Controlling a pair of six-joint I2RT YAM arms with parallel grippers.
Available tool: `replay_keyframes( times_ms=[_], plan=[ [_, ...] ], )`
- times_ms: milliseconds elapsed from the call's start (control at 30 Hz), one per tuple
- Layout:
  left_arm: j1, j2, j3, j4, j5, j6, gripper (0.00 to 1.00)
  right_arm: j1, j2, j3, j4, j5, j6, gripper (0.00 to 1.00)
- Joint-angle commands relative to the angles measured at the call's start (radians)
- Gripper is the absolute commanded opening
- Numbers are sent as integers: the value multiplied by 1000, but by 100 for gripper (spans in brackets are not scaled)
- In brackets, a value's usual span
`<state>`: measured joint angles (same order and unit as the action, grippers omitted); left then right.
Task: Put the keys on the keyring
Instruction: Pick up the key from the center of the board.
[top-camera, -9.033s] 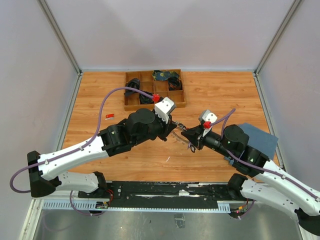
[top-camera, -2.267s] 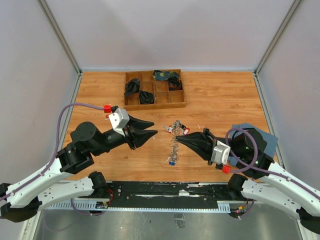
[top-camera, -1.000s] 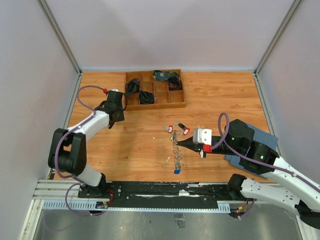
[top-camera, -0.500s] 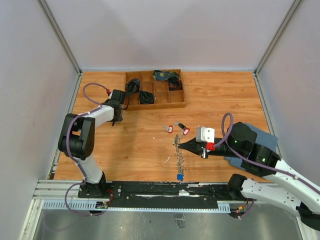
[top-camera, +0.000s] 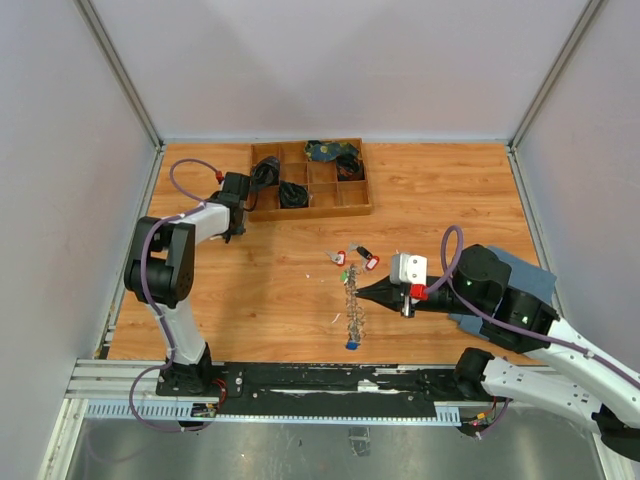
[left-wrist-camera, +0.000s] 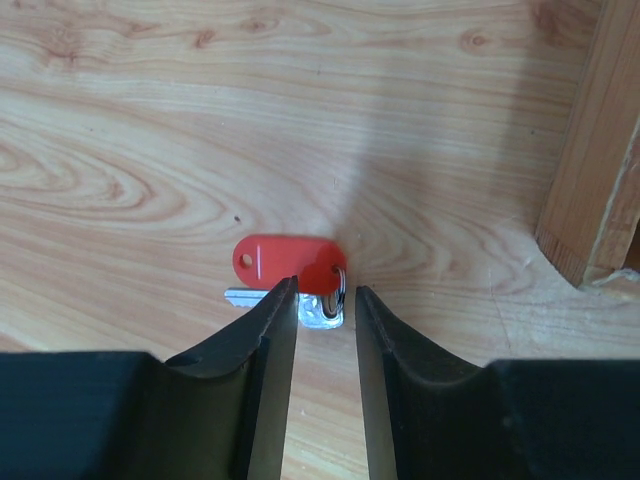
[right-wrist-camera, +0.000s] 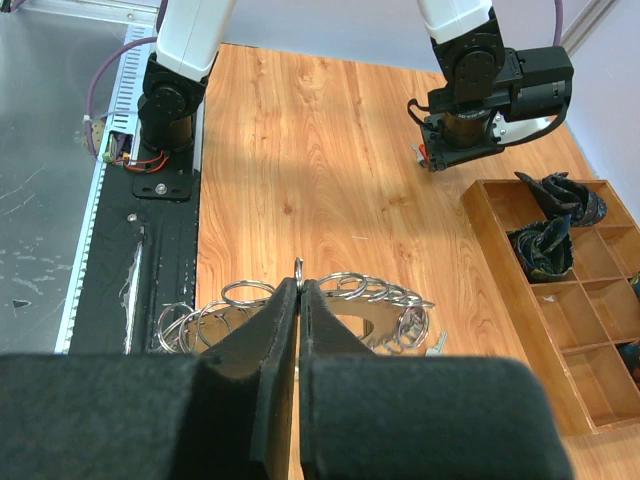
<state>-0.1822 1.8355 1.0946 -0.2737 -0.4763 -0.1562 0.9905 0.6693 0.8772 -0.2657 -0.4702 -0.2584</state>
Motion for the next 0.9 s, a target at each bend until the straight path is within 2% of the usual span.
replay_keyframes(
  times_ms=[0,133,367,533,700,867],
  plan=[
    [12,29,34,26,1,24,33,10,-3,-7,68,2,16,2],
    [12,40,40,30,-2,35,28,10,3,-4,66,1,19,2],
    [12,54,48,21,2,37,13,10,-1,-1,60,24,27,2],
    [12,19,45,1,33,29,1,10,16,43,-7,63,26,1],
    [-11,-86,37,-18,137,3,1,10,50,115,-75,140,74,0],
    [-124,-209,51,-56,194,8,0,-4,161,260,-252,205,110,0]
  ],
)
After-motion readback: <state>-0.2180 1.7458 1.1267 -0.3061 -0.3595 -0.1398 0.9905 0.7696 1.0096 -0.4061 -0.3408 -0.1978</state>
